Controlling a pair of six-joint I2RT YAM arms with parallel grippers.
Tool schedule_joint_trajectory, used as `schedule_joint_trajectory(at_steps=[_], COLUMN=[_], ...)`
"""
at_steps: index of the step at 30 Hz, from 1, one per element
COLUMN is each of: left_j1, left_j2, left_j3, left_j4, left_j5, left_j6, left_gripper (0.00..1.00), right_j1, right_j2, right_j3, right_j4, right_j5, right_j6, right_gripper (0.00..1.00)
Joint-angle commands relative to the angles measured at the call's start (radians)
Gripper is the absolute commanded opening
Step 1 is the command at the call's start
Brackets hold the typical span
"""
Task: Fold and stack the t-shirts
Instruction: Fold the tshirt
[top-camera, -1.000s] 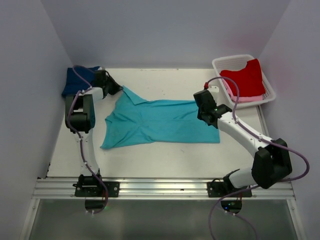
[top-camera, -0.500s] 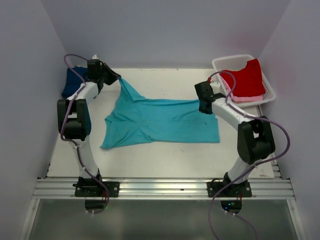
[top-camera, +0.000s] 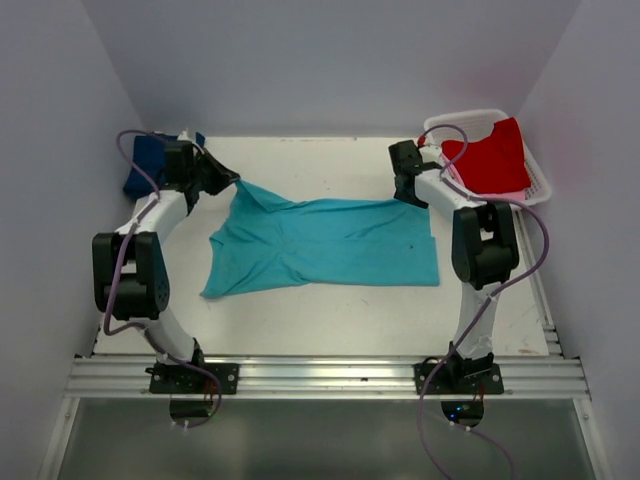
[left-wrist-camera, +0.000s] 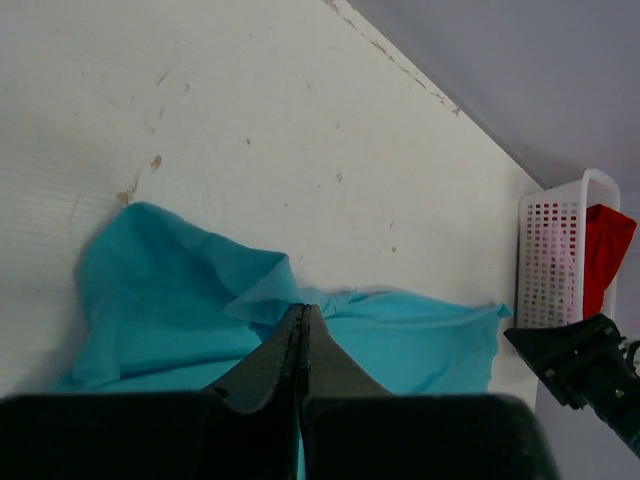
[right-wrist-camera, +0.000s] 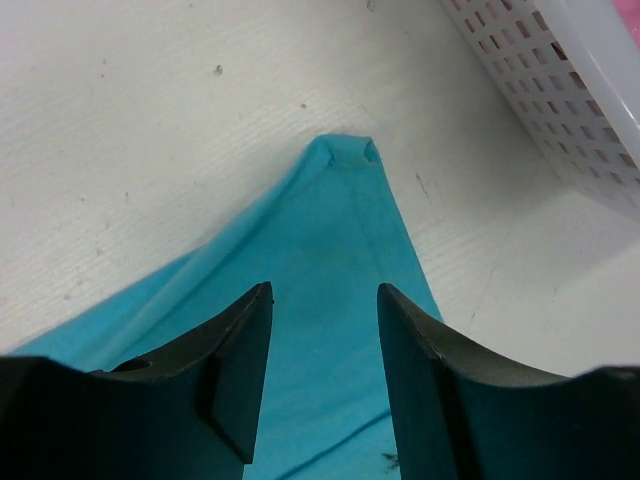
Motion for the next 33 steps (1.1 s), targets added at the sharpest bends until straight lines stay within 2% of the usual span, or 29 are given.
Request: schedule_joint_trajectory(at_steps=[1,2,10,20,28,33], left_j1=[0.01,0.011,0.01,0.01,0.011,0.01], left_j2=[-0.116,-0.135,-0.286,-0.351,-0.391,-0.408], left_j3=[-0.098,-0.117,-0.212,-0.259,-0.273,-0.283], left_j4=[0.028,0.059,-0.015,-0.075,-0.103,-0.11], left_j5=[0.039,0.044,0.035,0.044,0.039,0.036], left_j6=[0.017,0.02,0.073,0.112,0.129,0.135], left_gripper=[0.0,0.0,0.0,0.0,0.0,0.0], right_j1=[-0.012,-0.014,-0.028,-0.051,-0.071,-0.083], right_j2=[0.046,0.056,0.107,0.156,0.228,0.26], right_j3=[0.07,0.083,0.136,0.176,0.271,0.322], right_j4=[-0.01,-0.013,-0.011,-0.024,-0.057,-0.068], right_j5=[0.065,0.071,0.129,0.18,0.169,0.142], right_j6=[0.031,0.031,0.05,0.077,0.077,0.067], right_gripper=[0.51,0.51,0.5,0.49,0.48,0.42])
